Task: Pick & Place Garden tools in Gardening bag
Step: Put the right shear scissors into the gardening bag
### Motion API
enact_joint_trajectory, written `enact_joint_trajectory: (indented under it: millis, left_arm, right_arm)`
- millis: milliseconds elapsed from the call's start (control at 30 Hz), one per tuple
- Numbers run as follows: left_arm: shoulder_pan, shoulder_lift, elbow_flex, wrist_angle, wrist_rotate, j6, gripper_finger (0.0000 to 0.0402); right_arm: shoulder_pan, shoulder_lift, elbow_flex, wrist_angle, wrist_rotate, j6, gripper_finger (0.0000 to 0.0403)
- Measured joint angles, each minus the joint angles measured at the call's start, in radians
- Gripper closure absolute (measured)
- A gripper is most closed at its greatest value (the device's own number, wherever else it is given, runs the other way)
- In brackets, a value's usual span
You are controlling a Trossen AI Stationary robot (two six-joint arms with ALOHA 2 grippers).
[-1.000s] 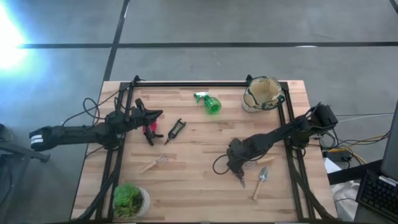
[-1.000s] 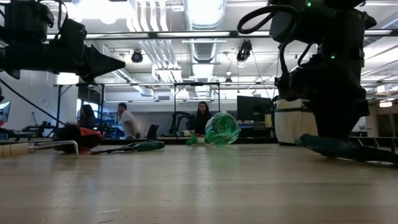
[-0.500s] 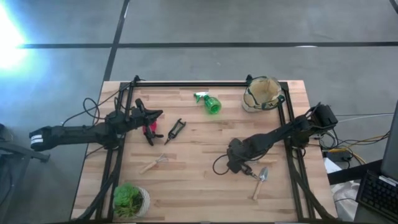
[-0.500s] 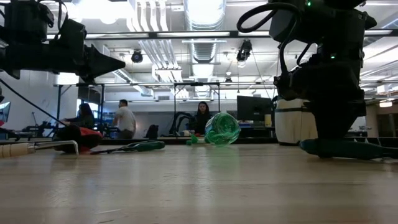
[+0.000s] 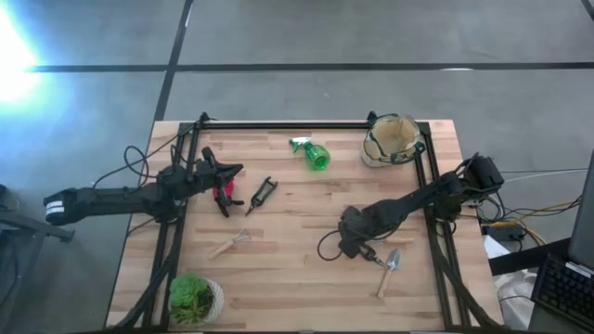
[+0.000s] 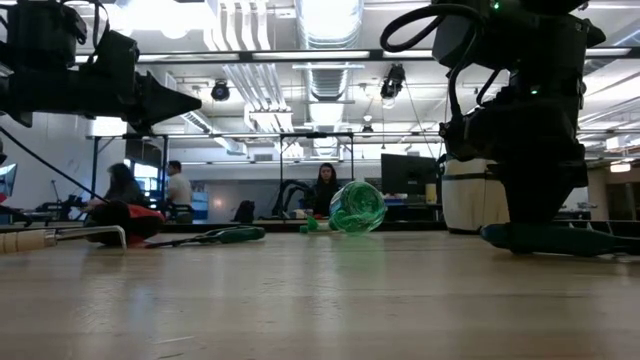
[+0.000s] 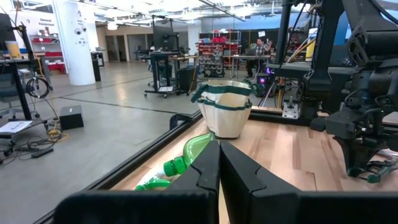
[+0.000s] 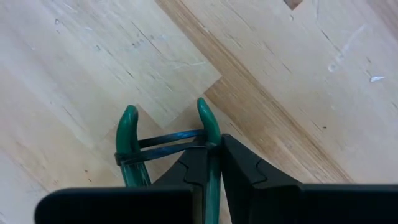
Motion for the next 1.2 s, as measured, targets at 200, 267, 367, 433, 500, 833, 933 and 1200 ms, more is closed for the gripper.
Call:
enact_joint_trajectory:
  millis: [200, 267, 367, 433, 500, 833, 933, 1200]
  left_arm:
    - [0.000, 0.000, 0.000, 0.000, 0.000, 0.000, 0.0387]
    - [0.000, 0.000, 0.000, 0.000, 0.000, 0.000, 0.0387]
    - [0.000, 0.000, 0.000, 0.000, 0.000, 0.000, 0.0387]
    - [0.000, 0.000, 0.000, 0.000, 0.000, 0.000, 0.0387]
    - [0.000, 0.000, 0.000, 0.000, 0.000, 0.000, 0.0387]
    - [0.001, 0.000, 0.000, 0.000, -0.001, 0.000, 0.0387]
    - [0.001, 0.000, 0.000, 0.000, -0.002, 0.002, 0.0387]
    - [0.001, 0.000, 0.000, 0.000, -0.002, 0.003, 0.0387]
  right_arm:
    - [0.000, 0.000, 0.000, 0.005, 0.000, -0.005, 0.0385]
    - [0.000, 0.000, 0.000, 0.008, 0.000, -0.013, 0.0385]
    - [-0.002, 0.001, 0.010, 0.008, 0.002, -0.030, 0.0385]
    - [-0.003, 0.004, 0.021, 0.016, 0.007, -0.047, 0.0384]
    - [-0.003, 0.006, 0.040, 0.035, 0.032, -0.066, 0.0384]
    - [-0.026, 0.004, 0.145, 0.024, 0.094, -0.215, 0.0384]
    - [-0.033, 0.004, 0.175, 0.021, 0.113, -0.266, 0.0384]
    - [-0.053, 0.002, 0.257, 0.004, 0.149, -0.390, 0.0383]
